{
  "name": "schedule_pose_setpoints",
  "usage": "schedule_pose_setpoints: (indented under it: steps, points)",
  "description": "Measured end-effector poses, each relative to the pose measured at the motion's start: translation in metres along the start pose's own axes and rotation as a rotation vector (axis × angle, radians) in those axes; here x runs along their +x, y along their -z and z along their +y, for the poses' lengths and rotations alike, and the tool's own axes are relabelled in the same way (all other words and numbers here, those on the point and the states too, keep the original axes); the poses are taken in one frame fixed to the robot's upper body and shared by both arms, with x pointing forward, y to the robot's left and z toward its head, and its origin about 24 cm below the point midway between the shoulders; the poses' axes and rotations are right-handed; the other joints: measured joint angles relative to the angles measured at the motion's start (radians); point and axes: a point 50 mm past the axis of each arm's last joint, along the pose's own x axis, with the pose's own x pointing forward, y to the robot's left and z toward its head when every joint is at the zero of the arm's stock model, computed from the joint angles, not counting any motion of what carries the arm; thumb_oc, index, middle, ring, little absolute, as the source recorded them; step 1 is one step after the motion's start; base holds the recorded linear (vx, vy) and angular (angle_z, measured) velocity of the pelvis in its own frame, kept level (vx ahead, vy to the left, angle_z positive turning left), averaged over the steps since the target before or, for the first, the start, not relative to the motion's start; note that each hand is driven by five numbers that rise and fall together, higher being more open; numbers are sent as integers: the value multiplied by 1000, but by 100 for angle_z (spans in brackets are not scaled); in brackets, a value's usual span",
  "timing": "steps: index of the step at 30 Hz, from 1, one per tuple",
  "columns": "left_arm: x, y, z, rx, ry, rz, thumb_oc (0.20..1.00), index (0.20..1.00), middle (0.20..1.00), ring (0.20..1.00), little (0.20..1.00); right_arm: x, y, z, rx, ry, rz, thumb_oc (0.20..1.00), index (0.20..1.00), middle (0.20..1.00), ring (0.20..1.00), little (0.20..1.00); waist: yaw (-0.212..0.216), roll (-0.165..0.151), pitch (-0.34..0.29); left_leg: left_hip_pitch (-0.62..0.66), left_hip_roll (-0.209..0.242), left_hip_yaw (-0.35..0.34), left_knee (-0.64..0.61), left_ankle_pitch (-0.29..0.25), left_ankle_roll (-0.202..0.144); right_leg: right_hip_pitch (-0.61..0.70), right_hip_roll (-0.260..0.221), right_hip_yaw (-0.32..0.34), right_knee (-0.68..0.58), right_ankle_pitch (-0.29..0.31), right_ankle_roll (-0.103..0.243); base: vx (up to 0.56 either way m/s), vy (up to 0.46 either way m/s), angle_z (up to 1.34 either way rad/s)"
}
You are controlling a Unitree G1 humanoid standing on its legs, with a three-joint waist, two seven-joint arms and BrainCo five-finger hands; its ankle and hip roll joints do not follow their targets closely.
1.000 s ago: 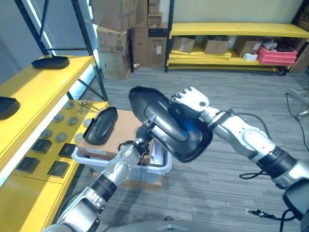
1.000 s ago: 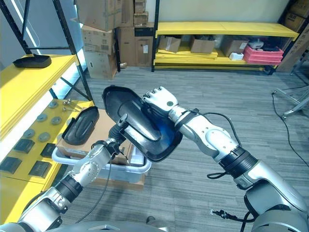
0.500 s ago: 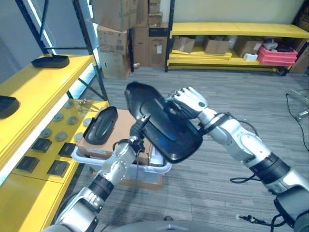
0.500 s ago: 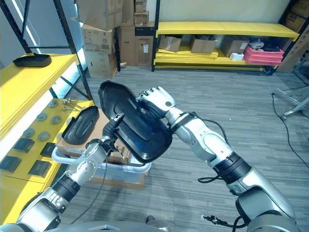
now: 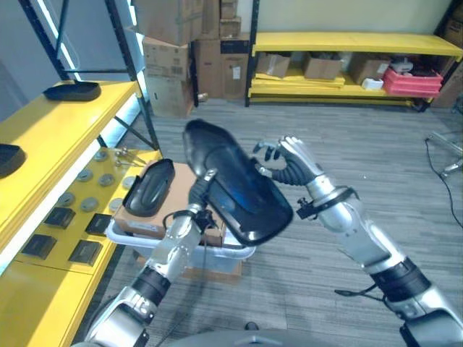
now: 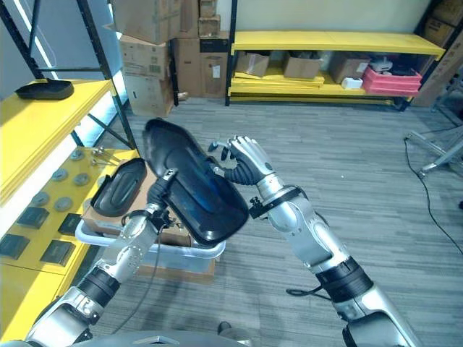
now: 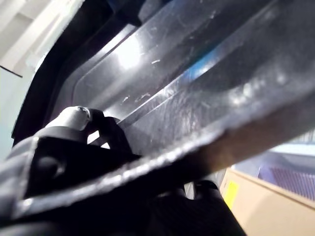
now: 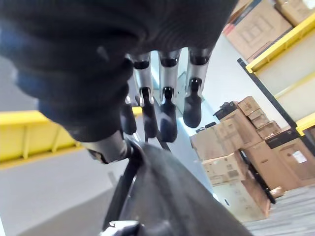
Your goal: Move parts from the plastic box to the shelf.
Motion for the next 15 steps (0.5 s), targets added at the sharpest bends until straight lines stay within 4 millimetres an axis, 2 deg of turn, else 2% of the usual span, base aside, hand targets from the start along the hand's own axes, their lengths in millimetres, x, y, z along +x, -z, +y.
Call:
schedule_pose_setpoints:
  steps: [2,4,5,6,7,9,11,13,14,15]
  points:
    - [-2,-9,11,142,-21,-42,200,200,200,200,200,-19,6,-9,48,94,54,1000,1000,1000,1000,1000,0,-3,1,-2,1,-2,0,0,0,0,1,-2,0,2,-3,-4,-12,3]
    - [-12,-22,25,256,-63,-106,200,200,200,200,200,-44,26,-16,127,249,219,1000,1000,1000,1000,1000,-3,-2,2,-4,1,-3,0,0,0,-2,1,-3,0,3,-6,-8,-28,4]
    - [-20,-33,38,365,-109,-162,200,200,200,200,200,-76,50,-13,221,385,413,1000,1000,1000,1000,1000,-5,-2,2,-4,0,-3,0,-1,0,-2,1,-3,0,1,-7,0,0,0]
    - [-25,-39,44,423,-135,-194,200,200,200,200,200,-98,62,-8,260,425,530,1000,1000,1000,1000,1000,-6,-1,3,-5,0,-2,0,-1,-1,-2,1,-3,0,-1,-7,-23,-36,3]
    - [-30,-49,57,588,-181,-236,200,200,200,200,200,-140,82,5,256,412,737,1000,1000,1000,1000,1000,-7,5,6,-5,-1,-1,-2,-2,-1,-2,-1,-3,0,-2,-4,0,0,0]
    - [-37,-60,69,729,-215,-267,200,200,200,200,200,-180,95,21,262,378,920,1000,1000,1000,1000,1000,-10,16,13,-13,0,-4,-5,-14,-8,-4,-1,-3,0,-7,-1,-22,-26,-4]
    - [-42,-61,72,794,-229,-287,200,200,200,200,200,-215,105,36,273,365,1091,1000,1000,1000,1000,1000,-12,25,17,-13,-1,-4,-6,-16,-8,-3,-1,-2,0,-7,-1,-42,-36,-2]
    - [-49,-62,75,824,-245,-295,200,200,200,200,200,-250,111,60,332,340,1279,1000,1000,1000,1000,1000,-13,29,21,-13,0,-4,-5,-16,-9,-3,0,-3,0,-7,0,-64,-48,1]
    - [-54,-61,75,815,-254,-312,200,200,200,200,200,-287,111,87,393,288,1478,1000,1000,1000,1000,1000,-9,33,28,-13,1,-7,-5,-14,-8,-2,1,-6,0,-7,-1,-56,-65,5]
    - [-56,-61,75,811,-254,-321,200,200,200,200,200,-303,108,99,407,226,1569,1000,1000,1000,1000,1000,-7,34,30,-13,2,-10,-4,-14,-8,-2,1,-8,0,-7,-2,-41,-73,9]
